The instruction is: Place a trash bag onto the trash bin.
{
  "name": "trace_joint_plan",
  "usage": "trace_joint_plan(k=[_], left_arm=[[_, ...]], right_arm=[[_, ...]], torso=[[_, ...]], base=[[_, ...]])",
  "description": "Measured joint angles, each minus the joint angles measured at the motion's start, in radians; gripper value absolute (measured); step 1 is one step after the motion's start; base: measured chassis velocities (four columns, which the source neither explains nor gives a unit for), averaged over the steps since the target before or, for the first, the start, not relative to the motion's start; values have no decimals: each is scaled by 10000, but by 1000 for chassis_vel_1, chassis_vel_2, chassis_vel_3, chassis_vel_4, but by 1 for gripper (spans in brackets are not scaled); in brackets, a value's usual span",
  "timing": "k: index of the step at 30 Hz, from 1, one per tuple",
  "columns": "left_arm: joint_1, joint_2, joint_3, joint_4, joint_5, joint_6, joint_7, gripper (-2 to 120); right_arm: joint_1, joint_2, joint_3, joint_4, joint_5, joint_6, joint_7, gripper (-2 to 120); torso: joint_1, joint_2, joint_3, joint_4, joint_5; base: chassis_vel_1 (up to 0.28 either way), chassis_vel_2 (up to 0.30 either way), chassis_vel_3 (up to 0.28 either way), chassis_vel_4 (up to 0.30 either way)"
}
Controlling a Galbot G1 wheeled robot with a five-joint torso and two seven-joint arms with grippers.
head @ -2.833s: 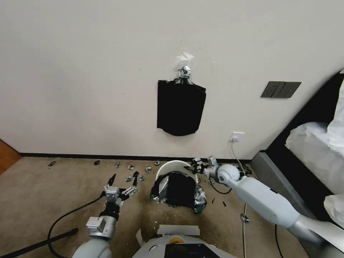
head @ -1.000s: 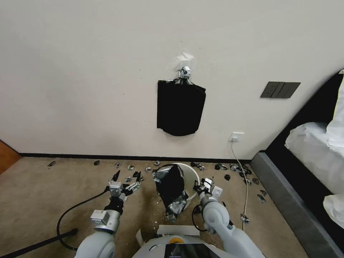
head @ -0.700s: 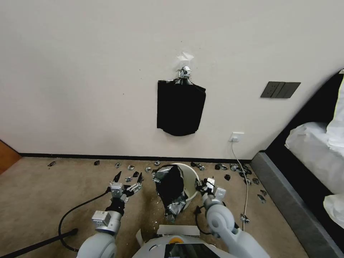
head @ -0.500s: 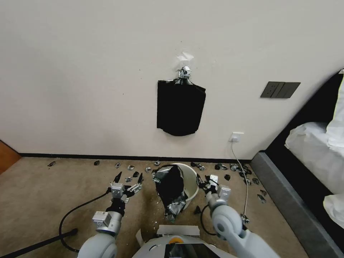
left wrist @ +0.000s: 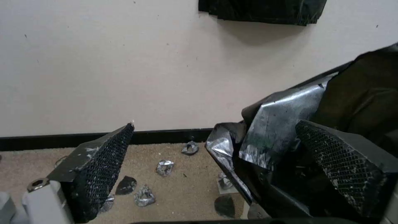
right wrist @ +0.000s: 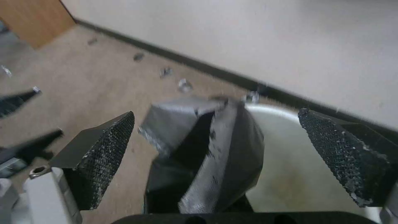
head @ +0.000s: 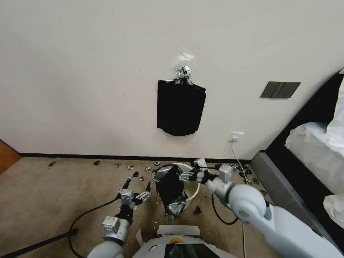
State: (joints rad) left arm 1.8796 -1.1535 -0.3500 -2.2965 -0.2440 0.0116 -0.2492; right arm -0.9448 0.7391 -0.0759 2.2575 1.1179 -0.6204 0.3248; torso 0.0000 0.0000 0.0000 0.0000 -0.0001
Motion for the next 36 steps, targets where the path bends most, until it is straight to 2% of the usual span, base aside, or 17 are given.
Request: trace_joint_plan(k=[2, 5, 7, 8, 9, 13, 14, 19, 21, 23, 25, 27, 29, 30, 32, 34, 36], left_arm=[[-5, -7, 37, 4, 17, 16, -15, 100], [-47, -28, 254, 24, 109, 104, -87, 100], [-62, -30, 296, 33, 125, 132, -115, 100], [-91, -34, 387, 47, 151, 205, -180, 100], [-91, -34, 387, 47, 151, 205, -180, 100], [-235, -53, 668, 128, 288, 404, -326, 100], [-235, -53, 668, 128, 288, 404, -326, 100], [-429, 2, 949, 204, 341, 622, -518, 100], [-650, 73, 1219, 248, 336, 902, -714, 100], [-745, 95, 1334, 265, 308, 1044, -792, 100], [-1191, 156, 1718, 363, -39, 1540, -1123, 100], [-1333, 162, 1834, 407, -224, 1690, -1245, 100], [-1909, 177, 2305, 566, -1155, 2265, -1819, 100], [-1909, 177, 2305, 566, -1155, 2265, -1819, 100], [-2583, 103, 2723, 864, -1976, 2658, -2411, 100], [-2583, 103, 2723, 864, -1976, 2658, -2411, 100], [-3222, -56, 3060, 1203, -2432, 2885, -2819, 100]], right_arm=[[50, 23, -81, -63, 2, -19, 27, 91], [269, 200, -460, -440, -152, 24, 148, 75], [312, 229, -515, -506, -209, 46, 194, 71], [415, 270, -621, -630, -268, 72, 304, 65], [415, 270, -621, -630, -268, 72, 304, 65], [824, 127, -976, -831, -273, 72, 472, 46], [824, 127, -976, -831, -273, 72, 472, 46], [1100, 34, -1216, -878, -236, -42, 685, 28], [1118, 5, -1253, -872, -289, -91, 746, 17], [1119, 3, -1257, -863, -323, -101, 751, 13], [1118, -7, -1259, -832, -413, -106, 756, 2], [1117, -17, -1258, -823, -430, -106, 755, 0], [1118, -72, -1256, -812, -472, -107, 739, 0], [1118, -72, -1256, -812, -472, -107, 739, 0], [1121, -154, -1248, -795, -491, -106, 710, 0], [1121, -154, -1248, -795, -491, -106, 710, 0], [1112, -218, -1225, -780, -513, -101, 699, 0]], torso=[[0, 0, 0, 0, 1], [0, 0, 0, -1, 2], [0, 0, 0, 0, 1], [0, -1, 1, -1, 1], [0, -1, 1, -1, 1], [0, 0, 0, 0, 0], [0, 0, 0, 0, 0], [0, 0, 0, 0, 1], [0, -1, 0, 0, 1], [0, 0, 0, 0, 1], [0, 0, 0, 0, 2], [0, -1, 0, 0, 1], [1, 0, 0, 0, 1], [1, 0, 0, 0, 1], [0, -1, 0, 0, 0], [0, -1, 0, 0, 0], [0, -1, 0, 0, 1]], base=[[0, 0, 0, 0], [0, 0, 0, 0], [0, 0, 0, 0], [0, 0, 0, 0], [0, 0, 0, 0], [0, 0, 0, 0], [0, 0, 0, 0], [0, 0, 0, 0], [0, 0, 0, 0], [0, 0, 0, 0], [0, 0, 0, 0], [0, 0, 0, 0], [0, 0, 0, 0], [0, 0, 0, 0], [0, 0, 0, 0], [0, 0, 0, 0], [0, 0, 0, 0]])
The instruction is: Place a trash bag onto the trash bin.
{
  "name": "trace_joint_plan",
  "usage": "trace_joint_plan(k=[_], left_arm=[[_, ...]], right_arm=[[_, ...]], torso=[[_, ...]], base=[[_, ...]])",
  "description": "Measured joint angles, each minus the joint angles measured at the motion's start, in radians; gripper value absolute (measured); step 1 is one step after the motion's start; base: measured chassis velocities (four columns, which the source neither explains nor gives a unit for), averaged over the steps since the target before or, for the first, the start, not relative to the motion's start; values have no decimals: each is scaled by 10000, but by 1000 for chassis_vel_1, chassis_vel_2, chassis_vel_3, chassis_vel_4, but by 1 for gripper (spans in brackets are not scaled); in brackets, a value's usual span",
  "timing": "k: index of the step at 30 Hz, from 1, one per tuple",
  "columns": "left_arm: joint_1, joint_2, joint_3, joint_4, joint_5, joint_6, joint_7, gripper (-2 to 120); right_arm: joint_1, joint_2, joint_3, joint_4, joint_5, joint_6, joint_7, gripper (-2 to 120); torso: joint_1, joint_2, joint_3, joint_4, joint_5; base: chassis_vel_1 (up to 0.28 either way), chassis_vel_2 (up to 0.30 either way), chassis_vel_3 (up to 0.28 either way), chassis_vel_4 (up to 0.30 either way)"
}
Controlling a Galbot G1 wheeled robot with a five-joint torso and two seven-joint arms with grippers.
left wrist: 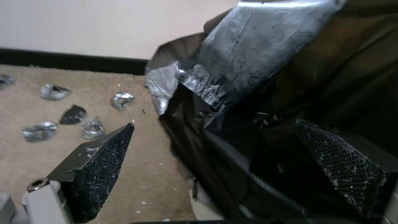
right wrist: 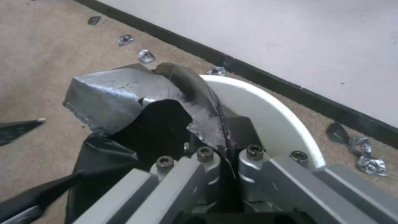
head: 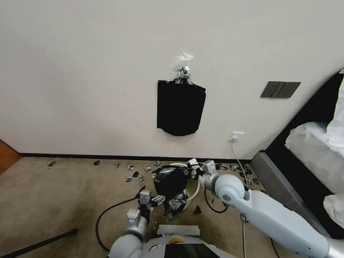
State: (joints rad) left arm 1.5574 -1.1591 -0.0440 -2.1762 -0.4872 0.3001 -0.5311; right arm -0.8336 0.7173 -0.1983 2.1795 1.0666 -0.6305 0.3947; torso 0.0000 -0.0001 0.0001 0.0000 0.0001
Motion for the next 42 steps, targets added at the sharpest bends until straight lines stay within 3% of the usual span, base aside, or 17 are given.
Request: trace_joint_plan(k=[8, 13, 15, 19, 21, 25, 27, 37, 40, 42], left_arm=[[-1463, -416, 920, 773, -755, 719, -800, 100], [-1817, -659, 1079, 1042, -902, 1009, -1146, 100], [-2047, -912, 1156, 1196, -1043, 1363, -1676, 100], [-2227, -1125, 1203, 1354, -1166, 1575, -2165, 99], [-2440, -1457, 1199, 1568, -1599, 1811, -2977, 89], [-2604, -1573, 1149, 1781, -2016, 1909, -3332, 80], [-2727, -1590, 1116, 1885, -2440, 1954, -3555, 68], [-2886, -1561, 1094, 1932, -3086, 2014, -3732, 36], [-2885, -1515, 1057, 1909, -3252, 2014, -3823, 20], [-2877, -1495, 1046, 1892, -3335, 2014, -3848, 17]], right_arm=[[-144, -39, 87, 57, -15, 8, 6, 0], [-229, -51, 166, 93, -15, 9, 7, 0], [-278, -77, 211, 108, -13, 9, 7, 0], [-282, -99, 221, 108, -10, 9, 7, 0], [-294, -123, 223, 108, -7, 7, 6, 0], [-299, -164, 230, 124, 6, 6, 7, 0], [-298, -167, 251, 128, 19, 6, 7, 0], [-368, -130, 272, 120, 27, 6, 9, 0], [-413, -102, 272, 102, 13, 10, 8, 0], [-434, -88, 272, 96, -1, 13, 8, 0]], torso=[[0, 0, 0, -1, 1], [0, 0, -1, -2, 0], [0, 0, 0, -1, 1], [0, 0, -1, 0, 0], [0, 0, -1, 0, 0], [0, 0, 0, 0, 0], [0, 0, -1, 0, 0], [-1, 0, -1, 1, 1], [-1, 0, -1, 1, 0], [-1, 0, -1, 1, 0]], base=[[0, 0, 0, 0], [0, 0, 0, 0], [0, 0, 0, 0], [0, 0, 0, 0], [0, 0, 0, 0], [0, 0, 0, 0], [0, 0, 0, 0], [0, 0, 0, 0], [0, 0, 0, 0], [0, 0, 0, 0]])
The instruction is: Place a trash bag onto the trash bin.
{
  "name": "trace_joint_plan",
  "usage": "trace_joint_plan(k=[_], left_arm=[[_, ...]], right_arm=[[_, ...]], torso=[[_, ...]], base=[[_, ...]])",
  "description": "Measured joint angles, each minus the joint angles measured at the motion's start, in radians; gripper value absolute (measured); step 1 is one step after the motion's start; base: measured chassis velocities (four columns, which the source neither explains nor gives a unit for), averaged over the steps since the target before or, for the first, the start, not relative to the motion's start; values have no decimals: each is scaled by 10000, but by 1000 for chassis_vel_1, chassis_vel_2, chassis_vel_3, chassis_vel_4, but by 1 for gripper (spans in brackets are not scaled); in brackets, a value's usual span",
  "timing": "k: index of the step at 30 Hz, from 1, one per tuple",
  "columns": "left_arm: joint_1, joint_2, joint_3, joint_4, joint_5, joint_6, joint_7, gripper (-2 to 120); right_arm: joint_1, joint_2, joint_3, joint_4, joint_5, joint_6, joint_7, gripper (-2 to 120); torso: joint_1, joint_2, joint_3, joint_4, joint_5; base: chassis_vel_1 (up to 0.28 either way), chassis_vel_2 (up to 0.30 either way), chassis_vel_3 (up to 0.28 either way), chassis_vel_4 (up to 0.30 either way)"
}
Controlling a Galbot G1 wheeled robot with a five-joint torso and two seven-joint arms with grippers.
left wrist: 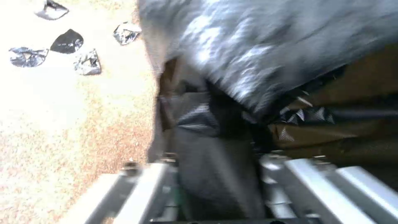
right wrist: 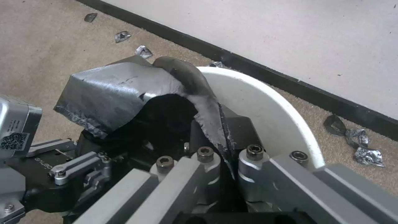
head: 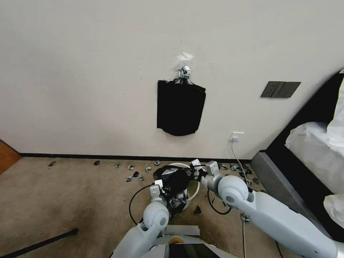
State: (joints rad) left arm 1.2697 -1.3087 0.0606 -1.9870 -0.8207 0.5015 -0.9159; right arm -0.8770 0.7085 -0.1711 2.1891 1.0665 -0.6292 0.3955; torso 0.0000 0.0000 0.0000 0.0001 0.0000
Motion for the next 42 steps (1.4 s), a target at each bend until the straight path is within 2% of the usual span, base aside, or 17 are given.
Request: trace_joint_plan(k=[2, 5, 16, 19, 21, 22, 23, 25, 27, 29, 31, 33, 35, 37, 39, 41, 42], left_arm=[[5, 39, -15, -11, -123, -5, -45, 7], [58, 45, -17, -16, -66, -33, -48, 3], [134, 140, -149, 38, 72, -347, 218, 3], [225, 646, -252, -202, 877, -666, 1270, 3], [251, 760, -259, -269, 1114, -727, 1512, 3], [328, 1080, -262, -490, 1719, -908, 2225, 3], [359, 1255, -273, -620, 1995, -1008, 2610, 3], [381, 1396, -302, -725, 2206, -1096, 2903, 3], [465, 1866, -459, -1081, 2809, -1363, 3847, 3], [482, 1958, -490, -1139, 2935, -1429, 4042, 3], [605, 2474, -773, -1488, 3434, -1937, 5071, 3], [634, 2573, -857, -1558, 3476, -2051, 5255, 3], [709, 2908, -1165, -1774, 3636, -2608, 5925, 3], [710, 2977, -1242, -1817, 3683, -2774, 6090, 3], [678, 3199, -1474, -1868, 3985, -3591, 6692, 3], [662, 3242, -1532, -1868, 4073, -3849, 6834, 3], [631, 3296, -1664, -1834, 4161, -4485, 7119, 3]], right_arm=[[-47, 26, -3, -16, -71, 10, -2, 0], [-116, 46, -1, -17, -138, 22, -5, 0], [-536, -10, 309, 140, -810, 244, -294, 0], [-721, -6, 491, 180, -1665, 719, -649, 0], [-729, -6, 506, 173, -1851, 858, -712, 0], [-689, -17, 527, 104, -2423, 1211, -896, 0], [-616, -44, 527, 64, -2621, 1327, -954, 0], [-523, -72, 527, 26, -2758, 1427, -982, 0], [-90, -200, 502, -171, -3057, 1777, -1033, 0], [11, -234, 503, -218, -3109, 1848, -1057, 0], [570, -519, 559, -370, -3251, 1977, -1191, 0], [674, -598, 574, -371, -3225, 1978, -1218, 0], [950, -1051, 602, -277, -2938, 1885, -1330, 0], [974, -1165, 602, -261, -2908, 1873, -1361, 0], [1012, -1692, 584, -253, -2836, 1935, -1480, 0], [1018, -1862, 585, -249, -2763, 1945, -1493, 0], [992, -2207, 674, -191, -2607, 1970, -1530, 0]], torso=[[0, 0, 0, -2, -1], [0, 0, 0, -5, -2], [0, 0, 0, -3, -4], [1, 0, 1, -3, 0], [0, 0, 1, -2, 3], [0, 0, 1, 0, -1], [0, 0, 1, -1, -2], [0, 0, 0, -2, -3], [1, 0, 1, -2, 1], [1, 0, 1, -1, 0], [1, -1, 1, 0, -2], [1, 0, 1, 0, -1], [1, 0, 1, 1, -1], [1, 0, 1, 0, -3], [1, -1, 1, -4, 1], [1, 0, 1, -3, 1], [0, 0, 1, -2, 2]], base=[[0, 0, 0, 0], [0, 0, 0, 0], [0, 0, 0, 0], [0, 0, 0, 0], [0, 0, 0, 0], [0, 0, 0, 0], [0, 0, 0, 0], [0, 0, 0, 0], [0, 0, 0, 0], [0, 0, 0, 0], [0, 0, 0, 0], [0, 0, 0, 0], [0, 0, 0, 0], [0, 0, 0, 0], [0, 0, 0, 0], [0, 0, 0, 0], [0, 0, 0, 0]])
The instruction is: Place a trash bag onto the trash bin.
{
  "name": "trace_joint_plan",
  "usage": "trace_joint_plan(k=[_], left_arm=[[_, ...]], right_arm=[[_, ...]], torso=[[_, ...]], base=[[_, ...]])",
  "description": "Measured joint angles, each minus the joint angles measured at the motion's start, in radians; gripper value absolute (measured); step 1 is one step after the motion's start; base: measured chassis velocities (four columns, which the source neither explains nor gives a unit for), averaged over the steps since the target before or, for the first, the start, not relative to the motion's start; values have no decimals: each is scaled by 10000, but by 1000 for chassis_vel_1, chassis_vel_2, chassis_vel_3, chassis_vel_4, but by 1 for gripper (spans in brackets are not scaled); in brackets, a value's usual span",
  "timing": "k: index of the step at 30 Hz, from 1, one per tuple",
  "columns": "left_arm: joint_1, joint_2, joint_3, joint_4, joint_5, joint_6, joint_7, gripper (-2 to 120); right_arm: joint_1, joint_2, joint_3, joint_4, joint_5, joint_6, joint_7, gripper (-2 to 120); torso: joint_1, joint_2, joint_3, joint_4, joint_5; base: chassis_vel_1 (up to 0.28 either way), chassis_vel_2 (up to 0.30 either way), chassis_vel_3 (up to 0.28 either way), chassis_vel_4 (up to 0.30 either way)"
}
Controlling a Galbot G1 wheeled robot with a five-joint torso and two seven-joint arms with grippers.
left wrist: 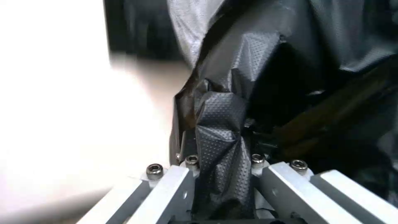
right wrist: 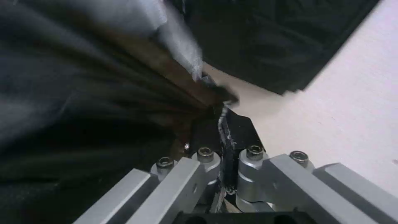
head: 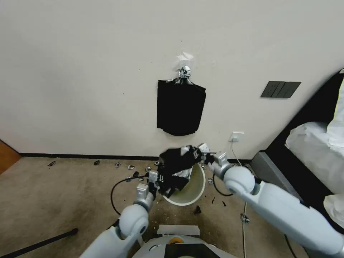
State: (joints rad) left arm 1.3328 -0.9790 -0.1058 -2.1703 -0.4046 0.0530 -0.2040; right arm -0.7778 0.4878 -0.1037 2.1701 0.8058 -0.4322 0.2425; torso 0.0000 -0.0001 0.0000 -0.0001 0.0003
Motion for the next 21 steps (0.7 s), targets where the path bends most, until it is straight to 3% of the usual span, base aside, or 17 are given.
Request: trace_joint_plan(k=[3, 4, 10, 13, 16, 21], left_arm=[[-1, 4, -88, 66, -41, -435, 134, 3], [34, -56, -250, 174, -391, -1099, 232, 3], [-24, -309, -408, 209, -1564, -1678, 36, 3], [-129, -436, -453, 226, -2026, -1667, -196, 3], [-221, -525, -525, 205, -2740, -1411, -525, 3], [-154, -477, -568, 133, -3032, -1019, -802, 3]], right_arm=[[-130, -320, 190, 81, 174, 8, -44, 0], [-679, -856, 679, 236, 388, 25, -199, 0], [-2393, -1402, 1806, 541, 104, 198, -485, 0], [-2967, -1317, 2087, 689, -187, 305, -534, 0], [-3731, -745, 2233, 891, -532, 461, -507, 0], [-4037, 39, 2270, 901, -531, 706, -253, 0]], torso=[[0, 0, 0, 1, -5], [1, 1, 0, -1, -3], [0, 0, 0, -1, -1], [0, 0, 0, -1, -4], [0, 0, 0, 0, -3], [0, 0, -1, 1, -3]], base=[[0, 0, 0, 0], [0, 0, 0, 0], [0, 0, 0, 0], [0, 0, 0, 0], [0, 0, 0, 0], [0, 0, 0, 0]])
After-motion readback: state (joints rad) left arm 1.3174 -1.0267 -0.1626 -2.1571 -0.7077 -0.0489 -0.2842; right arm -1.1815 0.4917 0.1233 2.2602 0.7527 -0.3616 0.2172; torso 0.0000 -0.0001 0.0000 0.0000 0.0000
